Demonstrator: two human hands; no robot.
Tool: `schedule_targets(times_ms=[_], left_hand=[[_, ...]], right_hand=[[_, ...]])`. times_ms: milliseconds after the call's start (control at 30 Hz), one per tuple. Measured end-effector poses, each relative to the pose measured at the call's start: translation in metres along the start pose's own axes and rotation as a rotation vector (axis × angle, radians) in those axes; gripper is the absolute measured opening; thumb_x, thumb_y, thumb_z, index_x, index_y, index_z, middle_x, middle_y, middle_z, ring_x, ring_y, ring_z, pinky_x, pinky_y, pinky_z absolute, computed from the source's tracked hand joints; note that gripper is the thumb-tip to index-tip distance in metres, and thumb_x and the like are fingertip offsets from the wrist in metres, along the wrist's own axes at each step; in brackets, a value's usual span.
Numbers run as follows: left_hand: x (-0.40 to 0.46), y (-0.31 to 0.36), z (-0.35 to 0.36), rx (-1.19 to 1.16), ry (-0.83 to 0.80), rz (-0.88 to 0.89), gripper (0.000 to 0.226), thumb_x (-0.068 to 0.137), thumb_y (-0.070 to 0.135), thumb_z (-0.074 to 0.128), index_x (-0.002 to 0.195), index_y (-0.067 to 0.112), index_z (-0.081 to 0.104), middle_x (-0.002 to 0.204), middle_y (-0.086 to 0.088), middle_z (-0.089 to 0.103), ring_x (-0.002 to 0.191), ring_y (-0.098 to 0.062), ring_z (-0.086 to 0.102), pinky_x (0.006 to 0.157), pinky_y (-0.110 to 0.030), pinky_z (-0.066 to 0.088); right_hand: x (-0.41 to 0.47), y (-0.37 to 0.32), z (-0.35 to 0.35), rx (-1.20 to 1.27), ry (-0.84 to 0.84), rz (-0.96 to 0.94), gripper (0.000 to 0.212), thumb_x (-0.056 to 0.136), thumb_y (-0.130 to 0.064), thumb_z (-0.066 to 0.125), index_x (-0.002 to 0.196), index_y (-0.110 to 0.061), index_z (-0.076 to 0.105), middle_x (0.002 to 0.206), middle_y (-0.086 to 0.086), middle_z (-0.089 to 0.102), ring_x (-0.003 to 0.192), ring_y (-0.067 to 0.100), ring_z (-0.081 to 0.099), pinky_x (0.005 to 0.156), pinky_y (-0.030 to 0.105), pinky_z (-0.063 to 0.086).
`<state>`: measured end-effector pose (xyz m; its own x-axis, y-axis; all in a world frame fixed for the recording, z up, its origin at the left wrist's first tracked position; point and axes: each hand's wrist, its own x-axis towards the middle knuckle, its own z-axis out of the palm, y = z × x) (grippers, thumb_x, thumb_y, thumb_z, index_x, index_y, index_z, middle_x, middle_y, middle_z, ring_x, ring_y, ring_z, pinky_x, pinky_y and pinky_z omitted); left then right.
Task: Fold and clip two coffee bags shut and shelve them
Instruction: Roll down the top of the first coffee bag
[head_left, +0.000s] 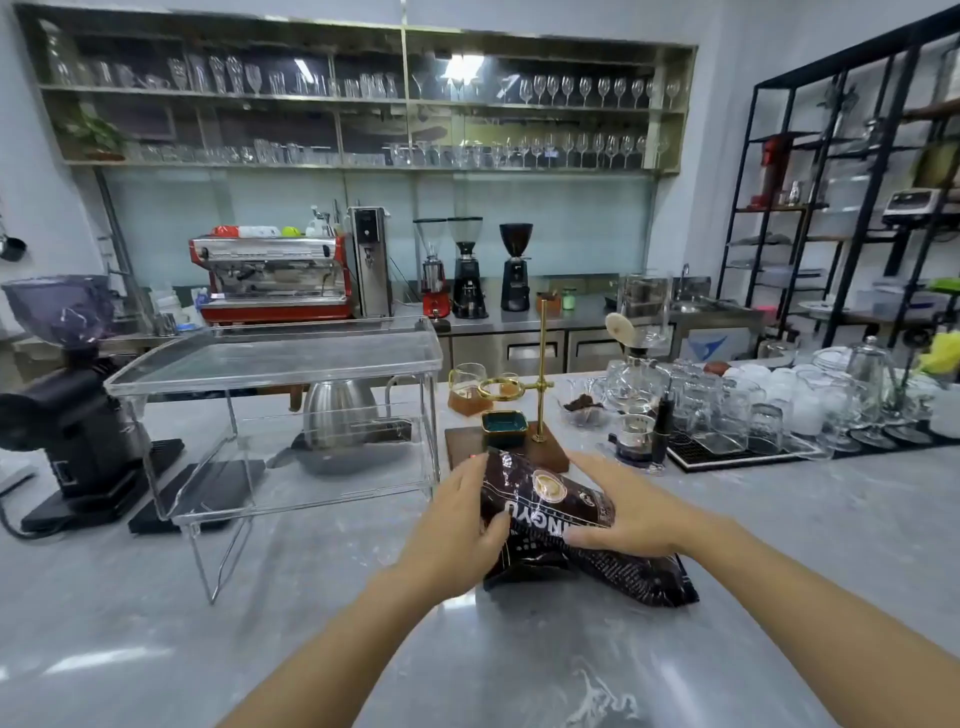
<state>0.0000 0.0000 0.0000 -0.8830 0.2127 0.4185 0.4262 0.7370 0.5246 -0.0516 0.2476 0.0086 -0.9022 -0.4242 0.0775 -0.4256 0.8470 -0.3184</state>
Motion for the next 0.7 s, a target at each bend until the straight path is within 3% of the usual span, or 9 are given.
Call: schedule_targets(times_ms=[133, 233, 400, 467, 567, 700], left_hand=[[-0.006, -0.001, 0.007, -0.065, -0.016, -0.074, 0.064, 0.097, 0.027, 0.056, 0.154, 0.018, 0.028, 0.143, 0.004, 0.051, 0.113, -0.008, 0.049, 0.094, -0.013, 0.029], [-0.005, -0.002, 0.011, -0.134, -0.009, -0.134, 0.059, 0.097, 0.023, 0.059, 0.15, 0.016, 0.035, 0.137, 0.012, 0.05, 0.121, -0.006, 0.049, 0.096, -0.012, 0.03], [0.0, -0.011, 0.018, -0.196, 0.04, -0.188, 0.058, 0.094, 0.02, 0.064, 0.147, 0.016, 0.041, 0.137, -0.001, 0.061, 0.125, -0.017, 0.056, 0.102, -0.027, 0.044], [0.0, -0.011, 0.018, -0.242, 0.044, -0.206, 0.056, 0.093, 0.021, 0.066, 0.144, 0.019, 0.044, 0.124, -0.001, 0.065, 0.114, -0.019, 0.062, 0.096, -0.031, 0.051], [-0.001, -0.012, 0.018, -0.319, 0.019, -0.232, 0.054, 0.094, 0.022, 0.066, 0.142, 0.024, 0.044, 0.105, 0.007, 0.062, 0.092, -0.01, 0.065, 0.079, -0.024, 0.056], [-0.001, -0.011, 0.019, -0.323, 0.017, -0.231, 0.035, 0.094, 0.024, 0.066, 0.128, 0.022, 0.058, 0.103, 0.007, 0.066, 0.09, -0.01, 0.065, 0.072, -0.016, 0.053]], right_hand=[[-0.004, 0.017, 0.01, 0.087, -0.105, 0.111, 0.124, 0.06, -0.076, 0.071, 0.156, -0.038, 0.003, 0.165, -0.012, 0.013, 0.15, 0.012, 0.021, 0.121, 0.038, 0.026], [-0.005, 0.026, 0.017, 0.093, -0.155, 0.157, 0.125, 0.062, -0.064, 0.079, 0.157, -0.032, 0.005, 0.164, -0.008, 0.019, 0.146, 0.015, 0.028, 0.118, 0.034, 0.029], [-0.004, 0.032, 0.022, 0.023, -0.119, 0.166, 0.124, 0.06, -0.058, 0.079, 0.157, -0.029, 0.007, 0.161, -0.002, 0.026, 0.144, 0.019, 0.031, 0.117, 0.038, 0.03], [-0.003, 0.032, 0.026, -0.023, -0.098, 0.168, 0.122, 0.058, -0.06, 0.076, 0.156, -0.029, 0.01, 0.157, 0.0, 0.03, 0.143, 0.021, 0.032, 0.116, 0.042, 0.031], [-0.005, 0.032, 0.03, -0.055, -0.057, 0.165, 0.115, 0.059, -0.061, 0.073, 0.154, -0.029, 0.017, 0.144, -0.001, 0.04, 0.135, 0.021, 0.039, 0.112, 0.044, 0.034], [-0.008, 0.032, 0.034, -0.001, -0.016, 0.154, 0.098, 0.058, -0.059, 0.071, 0.144, -0.034, 0.031, 0.125, -0.006, 0.049, 0.119, 0.018, 0.05, 0.104, 0.042, 0.041]])
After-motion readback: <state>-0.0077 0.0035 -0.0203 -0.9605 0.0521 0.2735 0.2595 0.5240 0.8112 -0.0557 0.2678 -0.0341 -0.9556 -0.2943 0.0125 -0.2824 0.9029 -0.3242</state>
